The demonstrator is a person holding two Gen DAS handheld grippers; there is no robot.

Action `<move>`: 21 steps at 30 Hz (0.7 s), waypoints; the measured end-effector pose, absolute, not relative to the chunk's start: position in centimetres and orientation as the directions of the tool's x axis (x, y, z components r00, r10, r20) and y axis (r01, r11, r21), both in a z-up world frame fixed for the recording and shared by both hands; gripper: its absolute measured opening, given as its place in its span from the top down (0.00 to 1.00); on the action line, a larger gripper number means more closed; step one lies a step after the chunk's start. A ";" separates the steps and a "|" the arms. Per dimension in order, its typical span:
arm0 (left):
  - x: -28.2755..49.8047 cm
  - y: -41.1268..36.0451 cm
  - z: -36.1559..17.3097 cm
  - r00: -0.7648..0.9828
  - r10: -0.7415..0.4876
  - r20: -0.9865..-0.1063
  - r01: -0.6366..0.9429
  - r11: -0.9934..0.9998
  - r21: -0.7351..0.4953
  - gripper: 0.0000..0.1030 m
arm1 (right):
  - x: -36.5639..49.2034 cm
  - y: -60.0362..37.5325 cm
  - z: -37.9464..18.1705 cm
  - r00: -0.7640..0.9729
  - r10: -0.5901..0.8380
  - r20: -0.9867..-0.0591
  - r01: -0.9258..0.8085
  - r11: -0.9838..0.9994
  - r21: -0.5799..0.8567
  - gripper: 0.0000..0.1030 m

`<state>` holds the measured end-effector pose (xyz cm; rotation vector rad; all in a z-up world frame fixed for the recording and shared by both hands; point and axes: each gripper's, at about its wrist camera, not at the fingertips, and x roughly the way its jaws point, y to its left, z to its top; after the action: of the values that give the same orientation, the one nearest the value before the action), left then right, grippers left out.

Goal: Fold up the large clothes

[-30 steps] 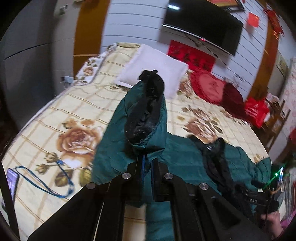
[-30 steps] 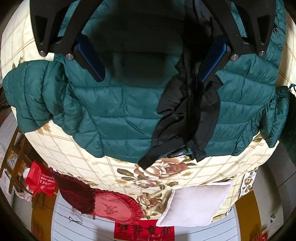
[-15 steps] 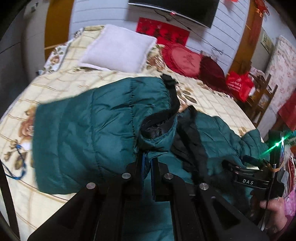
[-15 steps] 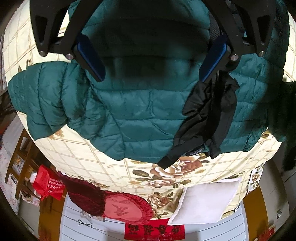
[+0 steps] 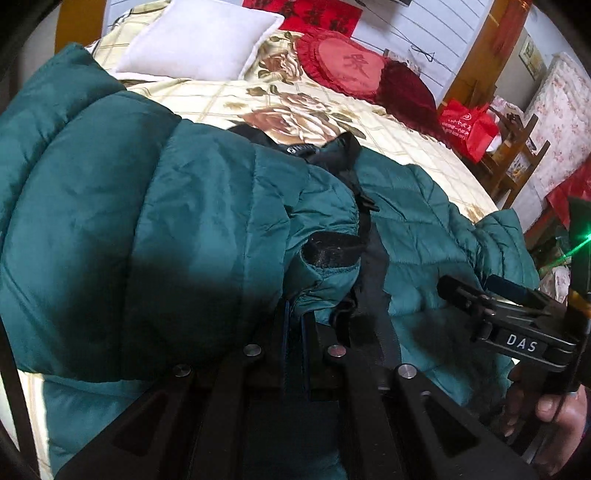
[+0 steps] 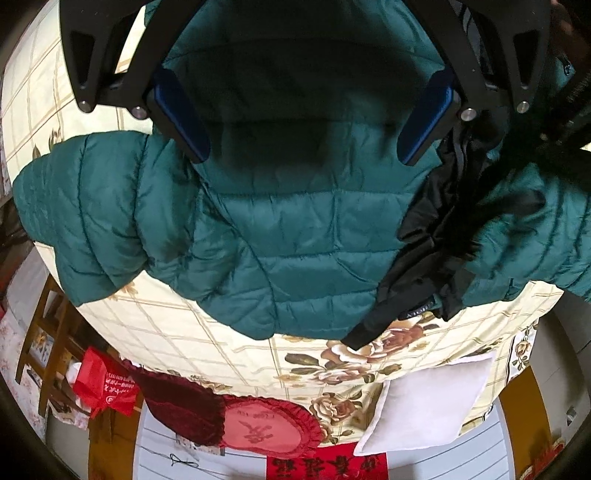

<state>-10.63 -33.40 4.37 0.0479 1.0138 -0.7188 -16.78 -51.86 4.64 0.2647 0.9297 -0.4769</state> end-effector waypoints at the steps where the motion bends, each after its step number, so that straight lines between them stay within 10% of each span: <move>1: -10.7 -33.6 4.3 0.324 -0.526 -0.786 0.569 0.772 -0.283 1.00 | -16.8 -51.9 4.6 0.504 -0.279 -0.818 0.501 0.865 0.013 0.01; 5: -10.6 -34.1 4.4 0.280 -0.563 -0.778 0.568 0.751 -0.338 1.00 | -16.8 -52.2 4.6 0.498 -0.286 -0.819 0.509 0.861 0.009 0.01; 11: -11.6 -32.9 7.6 0.182 -0.678 -0.712 0.596 0.652 -0.468 0.71 | -17.0 -52.7 4.6 0.503 -0.272 -0.820 0.517 0.856 0.033 0.01; 21: -12.1 -24.0 15.2 0.441 -0.582 -0.684 0.602 0.757 -0.256 0.71 | -16.1 -50.8 6.4 0.564 -0.187 -0.805 0.465 0.877 0.122 0.00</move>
<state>-12.12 -24.05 15.25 0.0266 0.8380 -0.7347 -16.06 -50.82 6.43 0.3401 0.8949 -0.3919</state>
